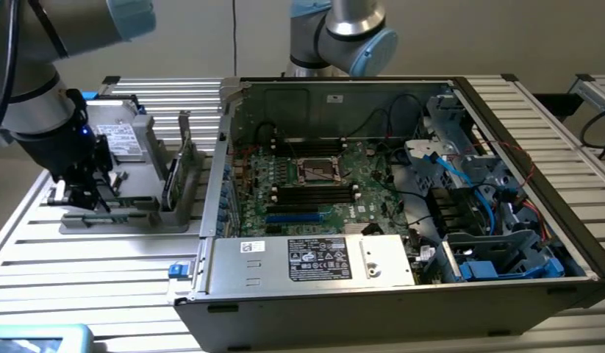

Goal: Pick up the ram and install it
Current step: 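Pick up the ram and move it above insertion slot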

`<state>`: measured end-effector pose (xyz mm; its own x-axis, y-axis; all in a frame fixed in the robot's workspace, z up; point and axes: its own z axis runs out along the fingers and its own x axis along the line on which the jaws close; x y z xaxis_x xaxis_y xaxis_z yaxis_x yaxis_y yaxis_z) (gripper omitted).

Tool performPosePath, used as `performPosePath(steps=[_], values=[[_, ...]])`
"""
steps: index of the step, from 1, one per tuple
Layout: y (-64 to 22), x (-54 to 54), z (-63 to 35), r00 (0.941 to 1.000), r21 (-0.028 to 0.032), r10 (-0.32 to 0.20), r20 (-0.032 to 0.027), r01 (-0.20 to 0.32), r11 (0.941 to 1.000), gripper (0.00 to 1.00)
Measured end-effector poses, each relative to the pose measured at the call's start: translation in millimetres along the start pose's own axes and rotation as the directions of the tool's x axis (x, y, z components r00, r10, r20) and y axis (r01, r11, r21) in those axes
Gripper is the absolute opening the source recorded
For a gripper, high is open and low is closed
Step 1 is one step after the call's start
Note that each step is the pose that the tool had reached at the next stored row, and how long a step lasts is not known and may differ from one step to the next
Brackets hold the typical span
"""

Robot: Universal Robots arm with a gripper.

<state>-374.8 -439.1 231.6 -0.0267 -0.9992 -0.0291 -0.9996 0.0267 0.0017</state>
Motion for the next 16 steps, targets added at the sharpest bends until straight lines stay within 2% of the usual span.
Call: performPosePath(steps=[10, 16], values=[[-3.5, 2.0, 15.2, 1.0, 0.0, 0.0, 0.0, 0.0, 1.0, 0.37], [-3.5, 2.2, 20.3, 1.0, 0.0, 0.0, 0.0, 0.0, 1.0, 0.37]])
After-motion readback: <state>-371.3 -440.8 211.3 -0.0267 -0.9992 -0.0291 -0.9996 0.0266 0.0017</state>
